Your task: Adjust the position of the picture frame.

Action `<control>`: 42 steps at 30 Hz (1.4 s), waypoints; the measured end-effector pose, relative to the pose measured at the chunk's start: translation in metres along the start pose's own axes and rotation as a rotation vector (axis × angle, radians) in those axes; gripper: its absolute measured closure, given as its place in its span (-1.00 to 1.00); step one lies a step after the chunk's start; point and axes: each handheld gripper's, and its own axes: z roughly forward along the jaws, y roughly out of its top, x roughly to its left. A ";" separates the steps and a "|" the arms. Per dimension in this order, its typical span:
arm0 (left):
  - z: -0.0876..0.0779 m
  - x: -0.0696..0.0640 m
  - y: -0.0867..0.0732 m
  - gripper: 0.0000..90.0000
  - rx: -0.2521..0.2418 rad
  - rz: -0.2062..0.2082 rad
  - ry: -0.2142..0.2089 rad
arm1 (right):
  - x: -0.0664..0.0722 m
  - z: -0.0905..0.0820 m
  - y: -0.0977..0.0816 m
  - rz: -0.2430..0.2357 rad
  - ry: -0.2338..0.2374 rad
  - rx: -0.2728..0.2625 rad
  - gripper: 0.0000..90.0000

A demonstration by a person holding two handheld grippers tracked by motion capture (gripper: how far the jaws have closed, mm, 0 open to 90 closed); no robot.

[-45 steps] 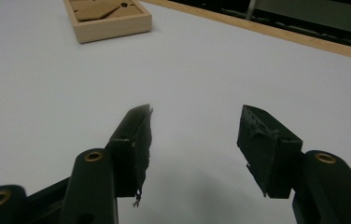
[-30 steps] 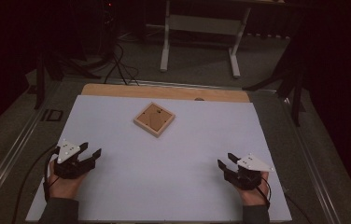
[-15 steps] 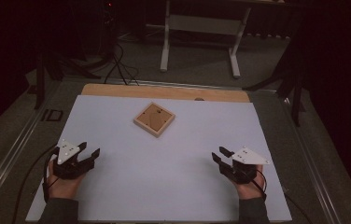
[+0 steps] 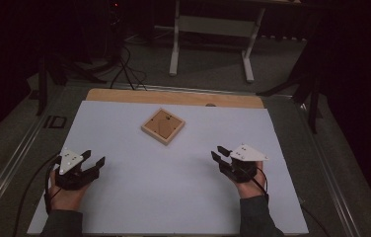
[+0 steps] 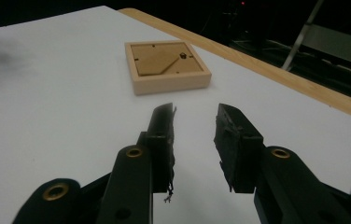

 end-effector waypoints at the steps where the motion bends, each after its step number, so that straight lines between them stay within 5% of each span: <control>1: 0.000 0.000 0.000 -0.03 0.000 0.000 0.000 | 0.000 0.002 0.001 -0.001 0.004 -0.002 0.48; 12: -0.001 0.001 0.000 -0.03 -0.007 -0.003 -0.002 | 0.002 0.015 0.010 0.011 0.020 -0.008 0.63; 20: -0.001 0.002 0.001 -0.03 -0.017 -0.014 -0.003 | 0.007 0.030 0.029 -0.010 0.014 -0.019 0.96; 42: -0.001 0.002 0.001 -0.03 -0.025 -0.017 -0.007 | 0.014 0.070 0.052 -0.046 0.005 0.000 0.99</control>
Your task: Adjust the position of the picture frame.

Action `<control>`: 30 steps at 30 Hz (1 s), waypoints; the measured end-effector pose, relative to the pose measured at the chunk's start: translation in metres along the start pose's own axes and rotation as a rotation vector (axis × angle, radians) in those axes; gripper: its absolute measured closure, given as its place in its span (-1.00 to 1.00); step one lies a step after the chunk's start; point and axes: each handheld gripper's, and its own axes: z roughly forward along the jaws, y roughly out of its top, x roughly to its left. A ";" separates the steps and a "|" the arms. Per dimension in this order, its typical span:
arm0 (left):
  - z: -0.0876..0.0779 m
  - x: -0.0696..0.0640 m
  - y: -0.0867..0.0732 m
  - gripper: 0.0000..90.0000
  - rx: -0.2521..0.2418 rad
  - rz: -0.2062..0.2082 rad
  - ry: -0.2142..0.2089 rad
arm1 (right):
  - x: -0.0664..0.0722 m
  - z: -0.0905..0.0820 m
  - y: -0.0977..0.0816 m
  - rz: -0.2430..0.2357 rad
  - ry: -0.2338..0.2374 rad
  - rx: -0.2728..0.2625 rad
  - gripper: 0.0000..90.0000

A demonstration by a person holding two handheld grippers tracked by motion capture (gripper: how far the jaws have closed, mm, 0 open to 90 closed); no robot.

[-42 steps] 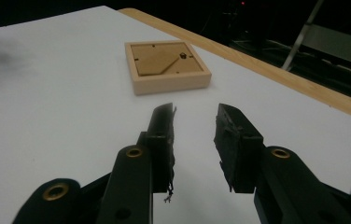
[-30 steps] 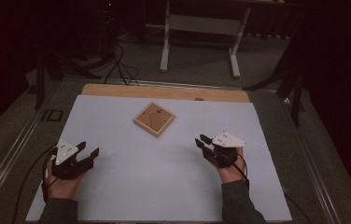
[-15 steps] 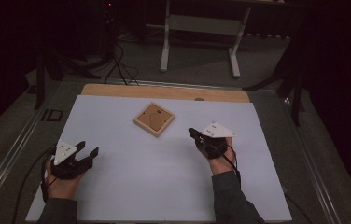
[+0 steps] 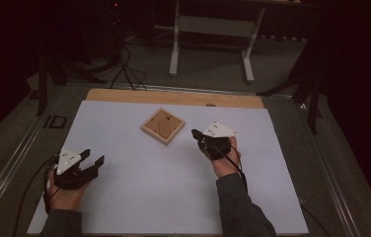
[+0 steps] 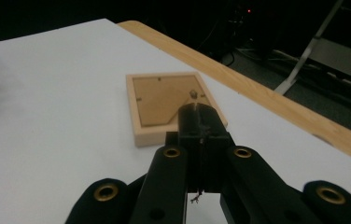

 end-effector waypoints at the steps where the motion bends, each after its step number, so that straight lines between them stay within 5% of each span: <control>1: 0.000 0.000 0.000 -0.03 -0.001 0.000 0.000 | 0.000 0.003 0.003 -0.007 -0.004 0.000 0.99; 14: -0.001 0.002 0.000 -0.03 -0.014 -0.011 0.001 | 0.000 0.027 0.023 -0.021 -0.020 0.001 0.99; 30: -0.001 0.000 0.001 -0.03 -0.018 -0.010 -0.001 | 0.006 0.057 0.024 0.001 -0.011 0.025 0.99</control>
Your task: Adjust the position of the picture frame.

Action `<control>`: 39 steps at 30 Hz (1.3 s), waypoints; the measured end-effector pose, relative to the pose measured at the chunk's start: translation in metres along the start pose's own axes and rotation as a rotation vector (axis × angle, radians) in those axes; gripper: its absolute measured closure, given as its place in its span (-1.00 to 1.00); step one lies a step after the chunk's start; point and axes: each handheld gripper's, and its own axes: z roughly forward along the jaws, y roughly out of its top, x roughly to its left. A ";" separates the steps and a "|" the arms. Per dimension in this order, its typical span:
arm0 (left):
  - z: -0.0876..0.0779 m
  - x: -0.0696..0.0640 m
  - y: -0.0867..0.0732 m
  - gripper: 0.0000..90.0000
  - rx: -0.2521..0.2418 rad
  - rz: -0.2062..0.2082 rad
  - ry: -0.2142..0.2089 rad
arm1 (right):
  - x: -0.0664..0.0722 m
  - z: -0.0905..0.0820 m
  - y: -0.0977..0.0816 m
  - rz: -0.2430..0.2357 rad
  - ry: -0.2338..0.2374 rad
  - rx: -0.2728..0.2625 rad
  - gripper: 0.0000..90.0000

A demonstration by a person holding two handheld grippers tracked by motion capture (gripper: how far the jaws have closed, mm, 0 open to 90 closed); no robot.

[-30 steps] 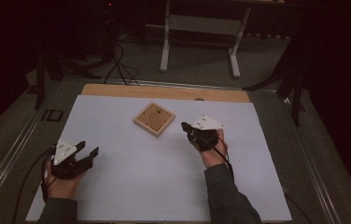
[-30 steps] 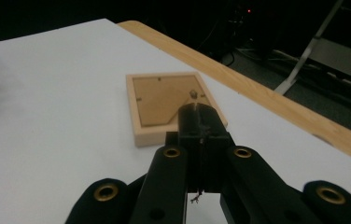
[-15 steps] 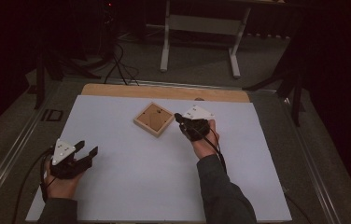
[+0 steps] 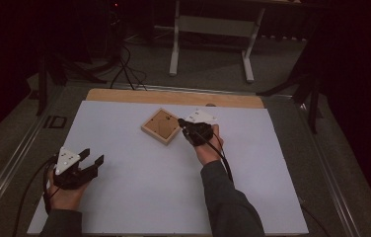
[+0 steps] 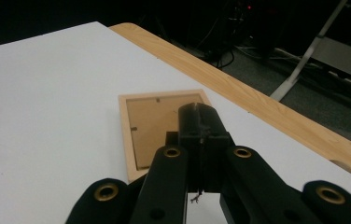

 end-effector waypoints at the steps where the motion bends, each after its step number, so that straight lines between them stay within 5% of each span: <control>1: 0.000 0.000 0.000 -0.03 -0.001 0.000 0.000 | 0.000 0.001 0.000 0.002 0.000 0.000 0.99; 39: -0.002 0.000 0.000 -0.03 -0.010 -0.002 0.002 | 0.001 0.027 -0.001 0.043 0.000 0.041 0.99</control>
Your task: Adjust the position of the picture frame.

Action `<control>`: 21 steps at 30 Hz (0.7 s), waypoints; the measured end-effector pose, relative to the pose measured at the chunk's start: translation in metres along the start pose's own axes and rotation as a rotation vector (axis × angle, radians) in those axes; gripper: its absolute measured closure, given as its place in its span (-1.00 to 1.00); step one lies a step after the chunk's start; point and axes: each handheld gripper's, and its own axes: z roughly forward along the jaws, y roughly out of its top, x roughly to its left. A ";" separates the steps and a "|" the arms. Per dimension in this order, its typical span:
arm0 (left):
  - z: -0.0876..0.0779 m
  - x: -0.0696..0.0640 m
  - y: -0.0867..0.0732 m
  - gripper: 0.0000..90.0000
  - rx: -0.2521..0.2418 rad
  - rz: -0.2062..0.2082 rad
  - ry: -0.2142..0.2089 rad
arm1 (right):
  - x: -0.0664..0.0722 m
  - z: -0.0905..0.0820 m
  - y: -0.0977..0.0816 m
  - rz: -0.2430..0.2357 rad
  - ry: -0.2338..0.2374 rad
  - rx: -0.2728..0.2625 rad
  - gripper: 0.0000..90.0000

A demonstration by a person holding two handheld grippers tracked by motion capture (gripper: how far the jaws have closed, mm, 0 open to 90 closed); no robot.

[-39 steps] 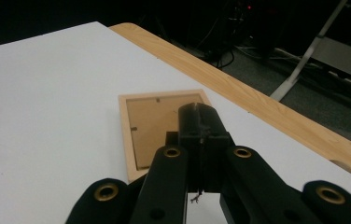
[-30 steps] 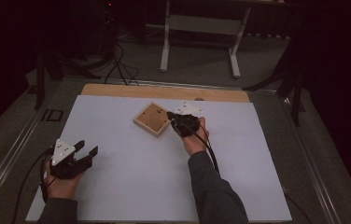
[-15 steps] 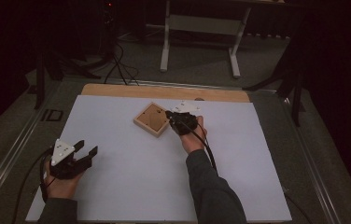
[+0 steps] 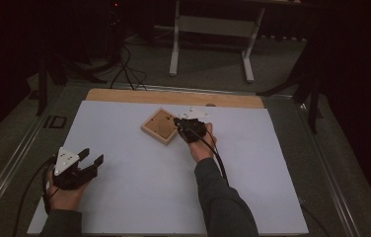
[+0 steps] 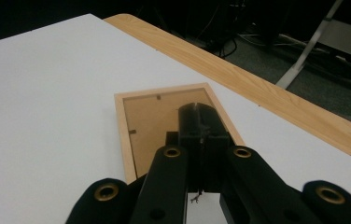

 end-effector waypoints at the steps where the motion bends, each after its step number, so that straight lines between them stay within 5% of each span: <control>1: 0.000 0.000 0.000 -0.03 0.000 0.002 0.000 | 0.000 0.001 0.000 0.004 0.001 0.000 0.99; 21: -0.004 0.004 0.000 -0.03 -0.021 -0.027 0.008 | 0.004 0.027 -0.002 0.029 0.016 0.046 0.99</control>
